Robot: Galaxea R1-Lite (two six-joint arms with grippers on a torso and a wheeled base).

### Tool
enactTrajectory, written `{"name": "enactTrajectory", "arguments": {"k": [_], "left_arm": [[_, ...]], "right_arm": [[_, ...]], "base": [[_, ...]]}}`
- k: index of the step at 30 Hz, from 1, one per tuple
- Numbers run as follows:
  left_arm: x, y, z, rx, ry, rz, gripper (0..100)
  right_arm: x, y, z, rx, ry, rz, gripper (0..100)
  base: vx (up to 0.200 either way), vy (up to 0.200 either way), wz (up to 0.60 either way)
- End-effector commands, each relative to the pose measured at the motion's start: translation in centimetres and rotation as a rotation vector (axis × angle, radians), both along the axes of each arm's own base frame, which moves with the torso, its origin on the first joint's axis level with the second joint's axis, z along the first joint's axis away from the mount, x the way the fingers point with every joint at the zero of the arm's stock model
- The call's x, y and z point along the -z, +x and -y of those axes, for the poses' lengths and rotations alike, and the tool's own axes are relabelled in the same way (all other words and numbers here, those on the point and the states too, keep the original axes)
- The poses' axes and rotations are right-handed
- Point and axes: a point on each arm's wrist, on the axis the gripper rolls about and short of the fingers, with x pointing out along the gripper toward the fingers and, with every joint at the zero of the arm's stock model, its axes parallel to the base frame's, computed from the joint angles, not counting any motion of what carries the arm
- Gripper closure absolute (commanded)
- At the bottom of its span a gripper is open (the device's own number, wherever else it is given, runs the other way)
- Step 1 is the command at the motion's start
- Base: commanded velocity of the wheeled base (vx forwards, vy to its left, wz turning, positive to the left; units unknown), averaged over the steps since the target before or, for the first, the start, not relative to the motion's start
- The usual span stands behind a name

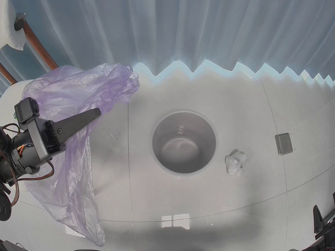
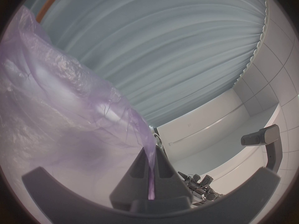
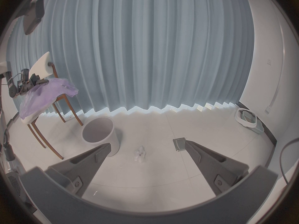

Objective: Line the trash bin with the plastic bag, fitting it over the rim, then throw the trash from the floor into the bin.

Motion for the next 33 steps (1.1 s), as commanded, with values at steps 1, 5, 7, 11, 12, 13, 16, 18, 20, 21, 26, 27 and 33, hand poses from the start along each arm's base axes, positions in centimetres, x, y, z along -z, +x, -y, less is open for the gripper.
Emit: {"name": "enactTrajectory", "arguments": {"k": [1,5,7,11,12,13,16,18,20,21,26,27,33], "left_arm": [[-0.7,0.1,0.5,0.026,-0.012,0.017,100],[-1.3,0.1,1.2,0.064,-0.029,0.025,100],[-1.6,0.6,1.9,0.093,-0.047,0.026,100],[-1.5,1.3,3.0,0.127,-0.055,0.035,100],[-1.6,1.5,3.5,0.144,-0.058,0.04,100],[-1.6,1.5,3.8,0.158,-0.059,0.039,100],[-1.6,1.8,4.7,0.188,-0.058,0.034,100],[-1.6,2.1,5.3,0.2,-0.055,0.03,100],[-1.7,2.5,5.6,0.205,-0.057,0.033,100],[-1.7,2.6,5.7,0.207,-0.057,0.032,100],[-0.9,3.8,6.4,0.205,-0.042,0.008,100],[-0.9,3.8,6.4,0.205,-0.042,0.008,100],[0.4,5.1,7.1,0.203,-0.022,-0.022,100]], "right_arm": [[0.5,0.0,0.0,0.001,0.0,-0.003,0],[0.5,0.0,0.0,-0.001,0.0,-0.003,0],[0.5,0.0,0.0,-0.001,0.0,-0.003,0],[0.5,0.0,0.0,0.001,0.0,-0.003,0],[0.5,0.0,0.0,-0.001,0.0,-0.003,0],[0.5,0.0,0.0,-0.001,0.0,-0.003,0],[0.5,0.0,0.0,-0.001,0.0,-0.003,0],[0.5,0.0,0.0,-0.001,0.0,-0.003,0],[0.5,0.0,0.0,-0.001,0.0,-0.003,0],[0.5,0.0,0.0,-0.001,0.0,-0.003,0],[0.5,0.0,0.0,-0.001,0.0,-0.003,0],[0.5,0.0,0.0,-0.001,0.0,-0.003,0],[0.5,0.0,0.0,0.001,0.0,-0.003,0]], "base": [[0.0,0.0,0.0],[0.0,0.0,0.0],[0.0,0.0,0.0],[0.0,0.0,0.0],[0.0,0.0,0.0],[0.0,0.0,0.0],[0.0,0.0,0.0],[0.0,0.0,0.0],[0.0,0.0,0.0],[0.0,0.0,0.0],[0.0,0.0,0.0],[0.0,0.0,0.0],[0.0,0.0,0.0]]}}
